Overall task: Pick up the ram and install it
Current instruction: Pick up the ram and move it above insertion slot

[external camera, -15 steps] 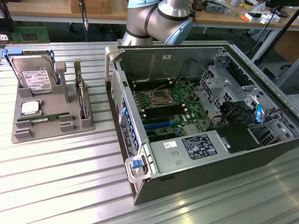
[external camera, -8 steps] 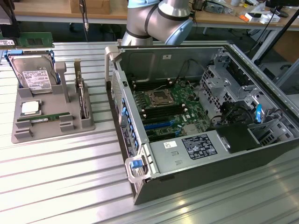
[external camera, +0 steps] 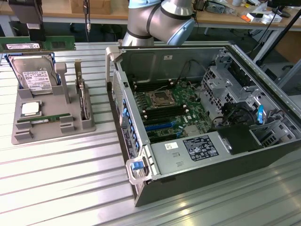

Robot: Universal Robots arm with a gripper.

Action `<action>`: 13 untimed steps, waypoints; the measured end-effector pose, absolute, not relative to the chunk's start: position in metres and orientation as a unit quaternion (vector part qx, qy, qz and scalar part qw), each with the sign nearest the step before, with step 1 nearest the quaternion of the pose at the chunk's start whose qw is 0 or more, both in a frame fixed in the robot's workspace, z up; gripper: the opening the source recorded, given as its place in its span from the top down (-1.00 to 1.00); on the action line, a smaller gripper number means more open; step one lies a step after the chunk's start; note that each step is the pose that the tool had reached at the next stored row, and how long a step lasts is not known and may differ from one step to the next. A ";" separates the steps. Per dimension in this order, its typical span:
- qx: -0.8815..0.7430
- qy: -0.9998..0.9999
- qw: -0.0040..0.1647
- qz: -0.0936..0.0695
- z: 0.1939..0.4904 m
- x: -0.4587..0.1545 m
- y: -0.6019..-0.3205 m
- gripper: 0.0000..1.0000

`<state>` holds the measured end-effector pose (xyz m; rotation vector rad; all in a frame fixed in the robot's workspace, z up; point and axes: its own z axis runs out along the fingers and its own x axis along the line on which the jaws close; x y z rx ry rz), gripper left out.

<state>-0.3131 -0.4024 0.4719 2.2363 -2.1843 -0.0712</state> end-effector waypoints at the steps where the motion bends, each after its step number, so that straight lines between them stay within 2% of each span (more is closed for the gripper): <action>1: 0.715 -0.699 0.007 -0.023 0.472 -0.312 -0.402 0.76; 13: 0.715 -0.699 0.008 -0.022 0.469 -0.274 -0.402 0.76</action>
